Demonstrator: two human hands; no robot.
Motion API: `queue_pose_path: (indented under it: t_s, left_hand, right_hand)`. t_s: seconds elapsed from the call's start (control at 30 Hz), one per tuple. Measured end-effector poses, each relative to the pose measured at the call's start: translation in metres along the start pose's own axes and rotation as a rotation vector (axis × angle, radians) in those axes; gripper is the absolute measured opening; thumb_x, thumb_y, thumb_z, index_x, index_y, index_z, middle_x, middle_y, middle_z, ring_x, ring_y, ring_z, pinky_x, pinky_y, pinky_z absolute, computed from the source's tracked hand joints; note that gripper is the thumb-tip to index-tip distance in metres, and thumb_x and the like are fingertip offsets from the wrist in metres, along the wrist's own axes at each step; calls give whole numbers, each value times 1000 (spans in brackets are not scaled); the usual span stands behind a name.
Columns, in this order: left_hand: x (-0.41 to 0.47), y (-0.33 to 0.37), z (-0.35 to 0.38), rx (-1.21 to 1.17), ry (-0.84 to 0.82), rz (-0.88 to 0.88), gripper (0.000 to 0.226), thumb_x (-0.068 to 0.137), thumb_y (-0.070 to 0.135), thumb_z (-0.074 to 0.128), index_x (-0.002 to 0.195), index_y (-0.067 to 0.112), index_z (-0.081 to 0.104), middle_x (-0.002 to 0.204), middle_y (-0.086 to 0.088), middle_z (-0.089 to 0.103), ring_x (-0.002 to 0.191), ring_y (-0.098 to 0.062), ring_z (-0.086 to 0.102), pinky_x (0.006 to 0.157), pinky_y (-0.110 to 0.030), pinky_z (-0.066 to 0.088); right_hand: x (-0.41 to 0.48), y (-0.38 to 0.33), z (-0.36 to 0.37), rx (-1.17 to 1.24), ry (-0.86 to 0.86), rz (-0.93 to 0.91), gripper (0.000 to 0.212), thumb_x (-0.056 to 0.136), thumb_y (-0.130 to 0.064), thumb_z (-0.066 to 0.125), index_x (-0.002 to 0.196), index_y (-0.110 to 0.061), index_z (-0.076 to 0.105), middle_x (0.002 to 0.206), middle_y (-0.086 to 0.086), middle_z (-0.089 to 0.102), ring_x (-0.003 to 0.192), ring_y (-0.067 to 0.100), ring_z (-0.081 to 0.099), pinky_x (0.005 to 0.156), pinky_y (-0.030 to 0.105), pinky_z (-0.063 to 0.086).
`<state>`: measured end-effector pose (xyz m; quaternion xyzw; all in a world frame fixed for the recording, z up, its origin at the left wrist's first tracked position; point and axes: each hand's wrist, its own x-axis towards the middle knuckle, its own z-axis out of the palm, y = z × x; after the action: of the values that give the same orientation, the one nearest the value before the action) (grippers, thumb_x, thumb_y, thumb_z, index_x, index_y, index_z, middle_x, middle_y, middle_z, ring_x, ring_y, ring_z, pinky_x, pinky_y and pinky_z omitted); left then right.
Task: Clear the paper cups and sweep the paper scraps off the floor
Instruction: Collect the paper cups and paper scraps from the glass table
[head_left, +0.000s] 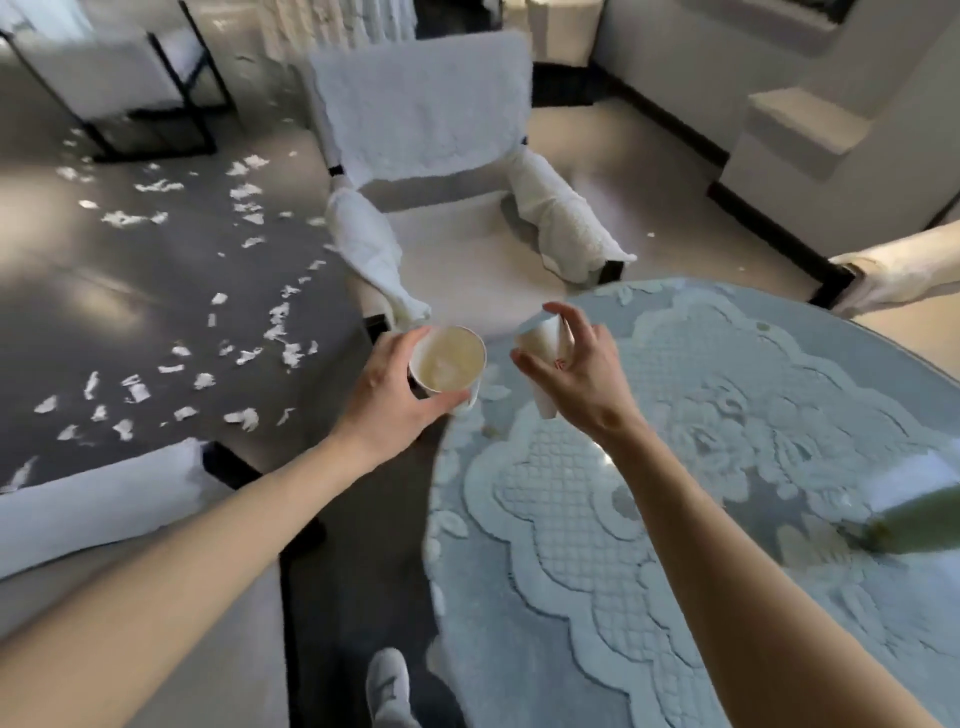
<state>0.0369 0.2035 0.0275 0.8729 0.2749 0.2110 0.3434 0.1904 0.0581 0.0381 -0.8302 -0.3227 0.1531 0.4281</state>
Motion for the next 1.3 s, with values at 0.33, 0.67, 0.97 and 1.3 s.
queue_pose_path:
  t_s: [0.33,0.67,0.97,1.3]
  left_hand:
    - [60,-168,-204,56,236,-265,71,70,25,85,130,12,51,119,0,46,117,-21,48,86,-18,30]
    - [160,-295,-328,137,297,-340,75,72,25,84,135,8,46,130,-12,48,124,-26,43,91,-18,26]
    - [374,-358,-394,195,323,-250,78,70,28,85,135,9,46,130,-9,47,122,-23,45,90,-16,27]
    - [588,-466,-486,185,353,-255,76,74,31,82,137,14,43,131,0,43,122,-14,41,86,-10,24]
  right_hand:
    - [116,-171,208,43,-149,-181,66,81,-38,72,138,-21,42,104,-2,47,112,22,46,97,29,36]
    - [256,-281,343,-18,-187,-198,60,77,-46,73,121,-11,51,103,2,46,106,26,50,95,41,43]
    - [476,-353,411,-8,-209,-248,60,74,-46,75,116,-8,53,112,9,50,108,28,50,96,39,43]
    - [707,-446,520,93,-240,-311,63,77,-42,74,127,-14,49,111,1,39,112,22,45,100,32,40]
